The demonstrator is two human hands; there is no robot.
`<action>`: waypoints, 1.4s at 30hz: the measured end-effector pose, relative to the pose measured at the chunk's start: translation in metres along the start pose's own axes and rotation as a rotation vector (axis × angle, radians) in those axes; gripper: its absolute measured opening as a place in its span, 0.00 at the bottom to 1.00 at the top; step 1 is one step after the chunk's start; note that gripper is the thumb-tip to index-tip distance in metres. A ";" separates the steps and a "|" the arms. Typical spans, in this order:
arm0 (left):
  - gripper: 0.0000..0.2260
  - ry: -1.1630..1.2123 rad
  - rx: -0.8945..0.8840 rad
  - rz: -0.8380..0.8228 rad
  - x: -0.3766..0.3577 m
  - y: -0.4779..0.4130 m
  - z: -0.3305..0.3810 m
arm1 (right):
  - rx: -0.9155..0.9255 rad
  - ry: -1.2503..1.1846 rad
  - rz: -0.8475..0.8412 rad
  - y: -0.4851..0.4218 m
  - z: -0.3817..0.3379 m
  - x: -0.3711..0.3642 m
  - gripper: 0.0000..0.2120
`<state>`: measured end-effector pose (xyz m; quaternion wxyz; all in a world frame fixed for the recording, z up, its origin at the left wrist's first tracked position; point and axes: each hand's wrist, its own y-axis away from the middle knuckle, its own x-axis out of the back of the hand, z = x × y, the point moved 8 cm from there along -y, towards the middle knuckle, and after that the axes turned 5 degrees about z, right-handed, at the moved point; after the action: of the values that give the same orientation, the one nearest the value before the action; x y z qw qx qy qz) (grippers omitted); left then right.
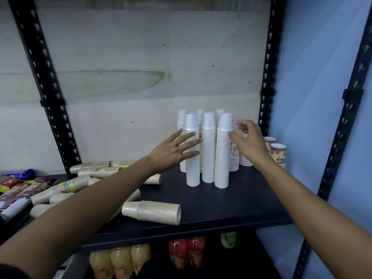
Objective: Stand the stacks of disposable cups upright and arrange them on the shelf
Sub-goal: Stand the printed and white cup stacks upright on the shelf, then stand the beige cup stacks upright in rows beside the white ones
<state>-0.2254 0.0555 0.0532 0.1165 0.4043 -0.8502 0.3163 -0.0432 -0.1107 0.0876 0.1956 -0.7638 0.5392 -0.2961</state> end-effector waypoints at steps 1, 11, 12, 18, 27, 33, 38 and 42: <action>0.26 -0.003 0.009 -0.011 0.003 0.002 -0.002 | 0.032 -0.009 0.077 0.003 -0.006 0.007 0.16; 0.22 0.155 0.360 -0.210 0.049 0.071 -0.038 | 0.256 -0.109 0.020 0.052 -0.068 -0.027 0.08; 0.21 0.201 0.438 -0.242 0.051 0.086 -0.042 | 0.258 -0.122 -0.012 0.057 -0.071 -0.035 0.08; 0.17 0.417 0.789 -0.377 0.058 0.158 -0.047 | 0.232 -0.148 -0.233 0.087 -0.078 -0.092 0.07; 0.22 0.537 0.927 -0.685 0.038 0.211 -0.033 | 0.168 0.032 -0.602 0.112 -0.044 -0.186 0.18; 0.16 0.565 0.949 -0.656 0.054 0.242 -0.019 | 0.136 0.143 -0.771 0.122 -0.016 -0.237 0.27; 0.13 0.600 0.909 -0.543 0.082 0.247 -0.014 | 0.133 0.156 -0.832 0.126 -0.012 -0.275 0.29; 0.17 0.584 0.853 -0.664 0.084 0.257 -0.002 | 0.165 0.165 -0.860 0.131 -0.015 -0.293 0.25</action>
<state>-0.4755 0.1269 -0.0208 0.2648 0.5552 -0.4103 0.6733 -0.2176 0.1200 -0.0528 0.0712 -0.8741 0.1607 -0.4528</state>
